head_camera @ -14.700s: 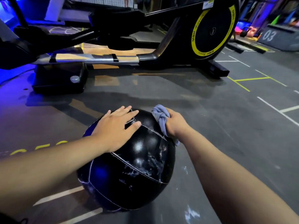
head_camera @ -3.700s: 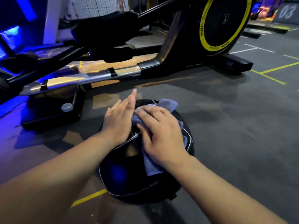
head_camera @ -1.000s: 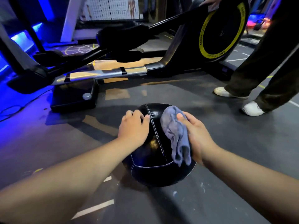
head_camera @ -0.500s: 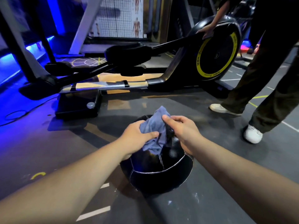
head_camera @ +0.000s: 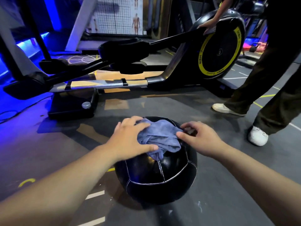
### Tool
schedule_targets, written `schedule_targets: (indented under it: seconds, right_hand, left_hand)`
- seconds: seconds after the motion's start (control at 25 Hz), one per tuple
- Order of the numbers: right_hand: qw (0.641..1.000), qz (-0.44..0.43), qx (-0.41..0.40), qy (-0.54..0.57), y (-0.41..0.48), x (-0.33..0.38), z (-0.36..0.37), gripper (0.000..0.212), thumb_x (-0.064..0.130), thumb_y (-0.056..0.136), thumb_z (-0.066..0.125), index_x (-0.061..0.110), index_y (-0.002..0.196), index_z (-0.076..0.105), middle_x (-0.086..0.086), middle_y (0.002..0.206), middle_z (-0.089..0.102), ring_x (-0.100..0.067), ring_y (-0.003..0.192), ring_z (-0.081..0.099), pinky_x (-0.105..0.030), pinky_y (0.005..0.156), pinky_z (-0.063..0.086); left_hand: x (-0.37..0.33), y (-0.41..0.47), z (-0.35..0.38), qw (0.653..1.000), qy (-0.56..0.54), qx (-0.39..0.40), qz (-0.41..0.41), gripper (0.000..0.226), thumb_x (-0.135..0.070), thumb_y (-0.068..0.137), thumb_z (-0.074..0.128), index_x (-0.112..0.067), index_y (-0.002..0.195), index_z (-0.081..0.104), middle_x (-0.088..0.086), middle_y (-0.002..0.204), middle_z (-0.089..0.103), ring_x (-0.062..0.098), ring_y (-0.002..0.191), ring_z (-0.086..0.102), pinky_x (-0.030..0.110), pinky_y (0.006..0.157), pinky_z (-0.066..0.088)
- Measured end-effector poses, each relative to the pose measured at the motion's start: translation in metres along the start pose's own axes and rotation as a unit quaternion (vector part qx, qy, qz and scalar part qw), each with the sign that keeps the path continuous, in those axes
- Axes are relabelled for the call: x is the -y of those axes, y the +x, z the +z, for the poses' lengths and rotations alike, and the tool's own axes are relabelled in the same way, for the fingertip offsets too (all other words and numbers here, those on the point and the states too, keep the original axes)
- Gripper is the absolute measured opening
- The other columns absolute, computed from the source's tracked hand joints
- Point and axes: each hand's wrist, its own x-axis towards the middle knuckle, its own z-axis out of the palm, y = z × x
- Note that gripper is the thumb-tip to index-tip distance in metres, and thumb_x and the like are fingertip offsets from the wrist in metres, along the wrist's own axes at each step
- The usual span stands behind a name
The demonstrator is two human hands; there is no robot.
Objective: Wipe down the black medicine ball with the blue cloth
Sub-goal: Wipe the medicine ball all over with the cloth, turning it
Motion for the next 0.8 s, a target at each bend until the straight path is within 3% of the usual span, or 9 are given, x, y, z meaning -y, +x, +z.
schedule_targets:
  seconds: [0.12,0.24,0.32,0.4,0.48,0.6,0.68,0.76,0.8]
  right_hand:
    - [0.993,-0.088,0.013,-0.077,0.001,-0.001,0.006,0.045,0.051,0.074,0.076,0.034,0.114,0.065,0.011,0.097,0.059,-0.008,0.090,0.056,-0.022,0.082,0.043]
    - [0.992,-0.066,0.071,-0.075,0.009,0.003,0.009,0.021,0.035,0.080,0.073,0.027,0.098,0.067,0.007,0.078,0.066,-0.017,0.078,0.062,-0.028,0.072,0.048]
    - [0.991,-0.084,0.058,-0.085,0.010,-0.001,0.004,0.001,0.023,0.085,0.066,0.023,0.086,0.066,0.004,0.074,0.067,-0.020,0.075,0.064,-0.030,0.068,0.047]
    - [0.988,-0.113,0.001,-0.107,0.011,-0.007,-0.009,0.004,0.016,0.087,0.063,0.016,0.086,0.066,0.001,0.079,0.066,-0.022,0.079,0.062,-0.030,0.068,0.041]
    - [0.989,-0.107,-0.066,-0.080,0.015,-0.011,-0.022,0.007,0.012,0.088,0.060,0.013,0.087,0.066,-0.001,0.083,0.067,-0.021,0.081,0.061,-0.030,0.070,0.042]
    - [0.985,-0.014,-0.056,0.162,0.023,0.003,-0.036,0.018,0.021,0.094,0.054,0.014,0.082,0.066,-0.004,0.073,0.067,-0.020,0.068,0.057,-0.035,0.066,0.046]
    - [0.973,0.015,-0.042,0.227,0.024,0.016,-0.039,0.025,0.021,0.099,0.049,0.009,0.083,0.065,-0.006,0.066,0.059,-0.020,0.060,0.050,-0.032,0.055,0.042]
    - [0.986,-0.011,-0.068,0.149,0.025,0.025,-0.041,0.024,0.023,0.099,0.050,0.010,0.083,0.062,0.000,0.066,0.058,-0.015,0.060,0.049,-0.029,0.056,0.042]
    - [0.991,-0.031,-0.091,0.096,0.025,0.030,-0.042,0.021,0.023,0.098,0.051,0.013,0.082,0.061,0.002,0.067,0.058,-0.014,0.062,0.050,-0.029,0.058,0.041]
  left_hand:
    - [0.001,0.007,0.002,0.998,0.043,-0.043,-0.007,0.070,-0.086,0.050,0.053,-0.041,0.105,0.053,-0.020,0.100,0.053,0.012,0.106,0.043,0.038,0.095,0.035]
    - [0.005,0.014,-0.005,0.996,0.093,-0.007,0.001,0.068,-0.090,0.053,0.050,-0.038,0.098,0.047,-0.018,0.085,0.050,0.011,0.096,0.041,0.038,0.084,0.030]
    - [0.009,0.014,-0.011,0.996,0.085,0.019,0.032,0.059,-0.086,0.065,0.044,-0.038,0.099,0.051,-0.016,0.087,0.051,0.014,0.100,0.042,0.039,0.086,0.030]
    - [0.014,0.017,-0.022,0.997,0.068,-0.020,0.042,0.035,-0.068,0.083,0.049,-0.036,0.093,0.056,-0.016,0.096,0.052,0.016,0.108,0.043,0.047,0.099,0.030]
    - [0.013,0.020,-0.029,0.993,0.088,-0.058,0.049,0.022,-0.054,0.089,0.053,-0.032,0.087,0.058,-0.013,0.118,0.053,0.019,0.128,0.037,0.061,0.111,0.017]
    - [-0.003,0.013,-0.021,0.997,0.064,0.024,0.045,0.043,-0.073,0.080,0.048,-0.036,0.097,0.059,-0.018,0.139,0.045,0.013,0.143,0.023,0.066,0.111,-0.004]
    - [-0.013,0.005,-0.008,0.997,0.040,0.046,0.040,0.042,-0.072,0.079,0.052,-0.034,0.097,0.055,-0.018,0.115,0.055,0.013,0.118,0.048,0.066,0.113,0.009]
    - [-0.019,0.006,-0.007,0.998,0.047,0.011,0.040,0.023,-0.046,0.087,0.059,-0.025,0.086,0.049,-0.011,0.084,0.051,0.019,0.086,0.052,0.057,0.103,0.034]
    - [-0.022,0.010,-0.011,0.998,0.046,-0.006,0.034,0.019,-0.034,0.089,0.058,-0.021,0.084,0.045,-0.008,0.078,0.048,0.024,0.081,0.052,0.051,0.094,0.042]
